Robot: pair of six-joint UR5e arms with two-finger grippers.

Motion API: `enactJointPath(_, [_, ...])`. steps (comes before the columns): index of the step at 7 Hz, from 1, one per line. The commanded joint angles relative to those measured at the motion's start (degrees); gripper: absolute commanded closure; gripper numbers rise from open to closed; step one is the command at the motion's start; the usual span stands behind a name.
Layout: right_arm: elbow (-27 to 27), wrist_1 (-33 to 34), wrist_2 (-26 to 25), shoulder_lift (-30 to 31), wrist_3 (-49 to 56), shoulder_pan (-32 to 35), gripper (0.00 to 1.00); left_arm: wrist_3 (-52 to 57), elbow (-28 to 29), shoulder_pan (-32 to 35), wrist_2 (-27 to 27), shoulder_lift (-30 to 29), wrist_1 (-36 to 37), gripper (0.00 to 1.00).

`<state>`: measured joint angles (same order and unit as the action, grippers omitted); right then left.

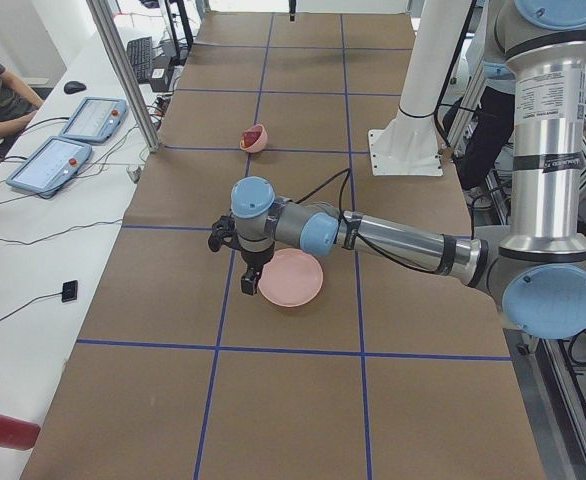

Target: Move apple from plate to bowl

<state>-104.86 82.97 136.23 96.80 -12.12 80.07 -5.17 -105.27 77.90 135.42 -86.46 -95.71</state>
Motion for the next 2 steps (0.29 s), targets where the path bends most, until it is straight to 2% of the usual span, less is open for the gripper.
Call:
enactJointPath(1, [0.01, 0.0, 0.0, -0.3, -0.1, 0.0, 0.0, -0.02, 0.24, -0.03, 0.02, -0.02, 0.0, 0.02])
enactJointPath(2, [0.01, 0.0, 0.0, -0.3, -0.1, 0.0, 0.0, -0.02, -0.29, -0.03, 0.11, 0.07, 0.0, 0.02])
